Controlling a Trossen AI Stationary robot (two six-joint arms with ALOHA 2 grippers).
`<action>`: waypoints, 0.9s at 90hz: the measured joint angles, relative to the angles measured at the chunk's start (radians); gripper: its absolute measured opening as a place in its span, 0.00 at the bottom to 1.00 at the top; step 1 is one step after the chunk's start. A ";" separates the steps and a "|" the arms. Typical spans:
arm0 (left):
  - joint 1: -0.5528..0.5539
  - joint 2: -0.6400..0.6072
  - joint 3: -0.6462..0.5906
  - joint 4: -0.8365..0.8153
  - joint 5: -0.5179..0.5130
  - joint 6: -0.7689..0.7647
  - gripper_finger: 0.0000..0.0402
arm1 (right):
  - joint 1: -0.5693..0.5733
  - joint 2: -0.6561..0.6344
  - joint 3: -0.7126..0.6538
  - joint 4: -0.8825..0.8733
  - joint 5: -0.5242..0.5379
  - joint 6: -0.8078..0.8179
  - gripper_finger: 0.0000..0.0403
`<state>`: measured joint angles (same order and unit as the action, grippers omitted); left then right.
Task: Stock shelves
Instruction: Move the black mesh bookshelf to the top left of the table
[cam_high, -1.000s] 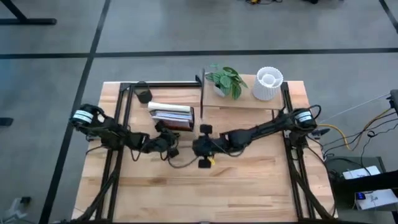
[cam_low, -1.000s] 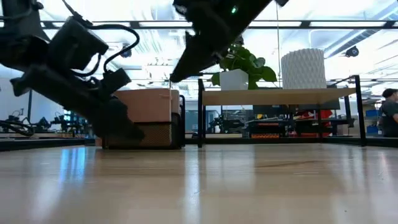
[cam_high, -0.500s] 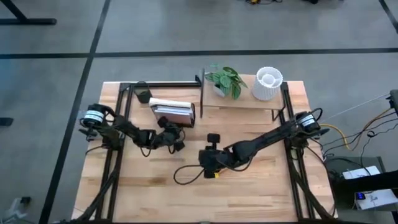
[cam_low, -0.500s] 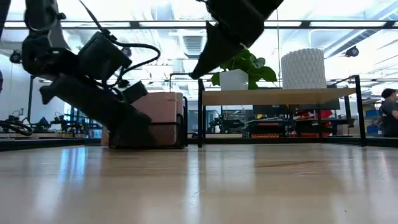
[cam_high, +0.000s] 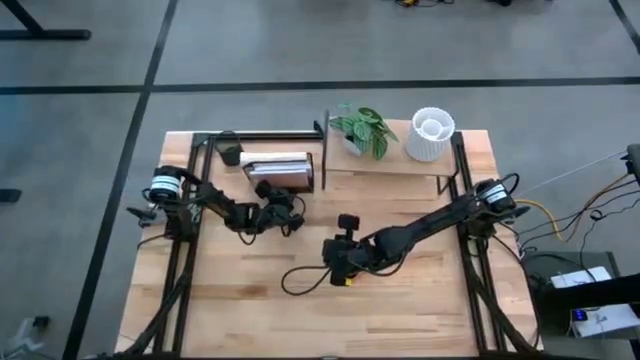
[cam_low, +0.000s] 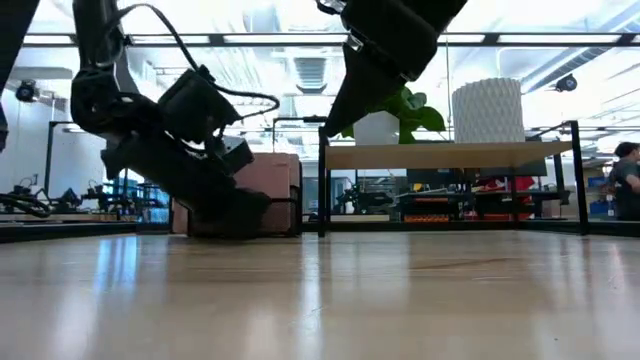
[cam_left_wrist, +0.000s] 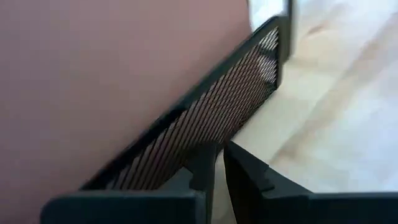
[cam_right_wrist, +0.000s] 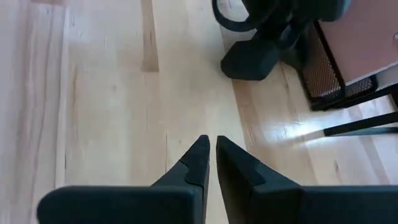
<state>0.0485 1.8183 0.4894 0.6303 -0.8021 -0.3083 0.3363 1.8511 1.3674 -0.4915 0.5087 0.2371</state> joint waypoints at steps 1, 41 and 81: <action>0.003 0.000 -0.002 0.000 0.000 -0.001 0.05 | 0.000 0.000 0.000 0.000 0.000 0.001 0.03; 0.094 -0.005 -0.030 0.017 0.009 -0.004 0.05 | 0.000 0.000 0.000 0.000 -0.002 0.018 0.03; 0.159 -0.036 -0.032 0.006 -0.012 0.088 0.05 | 0.000 0.000 0.000 0.001 -0.003 0.018 0.03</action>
<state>0.2077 1.7820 0.4571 0.6366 -0.8141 -0.2205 0.3363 1.8511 1.3674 -0.4901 0.5060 0.2546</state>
